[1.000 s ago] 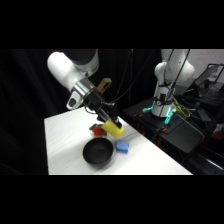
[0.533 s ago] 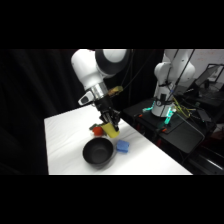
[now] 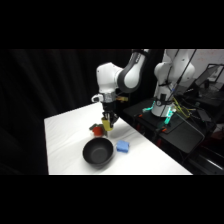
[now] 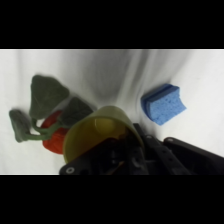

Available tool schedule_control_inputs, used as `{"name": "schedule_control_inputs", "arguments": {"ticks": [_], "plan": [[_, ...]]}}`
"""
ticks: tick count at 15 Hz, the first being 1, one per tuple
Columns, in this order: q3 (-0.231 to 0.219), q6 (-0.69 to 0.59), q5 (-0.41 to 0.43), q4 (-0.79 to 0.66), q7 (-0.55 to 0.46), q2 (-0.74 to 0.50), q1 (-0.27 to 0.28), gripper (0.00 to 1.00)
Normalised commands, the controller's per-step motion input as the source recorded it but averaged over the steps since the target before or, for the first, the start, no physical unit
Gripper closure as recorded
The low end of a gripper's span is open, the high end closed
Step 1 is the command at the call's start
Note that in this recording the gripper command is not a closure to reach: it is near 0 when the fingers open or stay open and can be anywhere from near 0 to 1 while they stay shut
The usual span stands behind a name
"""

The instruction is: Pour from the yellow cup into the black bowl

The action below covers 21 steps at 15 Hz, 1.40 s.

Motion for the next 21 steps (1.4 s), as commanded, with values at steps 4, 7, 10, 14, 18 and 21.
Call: {"name": "schedule_control_inputs", "arguments": {"ticks": [4, 7, 10, 14, 18, 21], "plan": [[-0.069, 0.29, -0.384, -0.28, 0.50, -0.01, -0.024, 0.15], [-0.004, 0.13, -0.226, -0.09, 0.34, 0.07, -0.014, 0.15], [0.049, 0.11, -0.095, -0.01, 0.20, 0.07, -0.036, 0.15], [0.070, 0.26, -0.039, -0.03, 0.16, 0.07, -0.046, 0.15], [0.105, 0.28, 0.035, -0.08, 0.11, -0.03, -0.092, 0.00], [0.090, 0.22, 0.025, -0.14, 0.09, -0.14, -0.096, 0.00]]}}
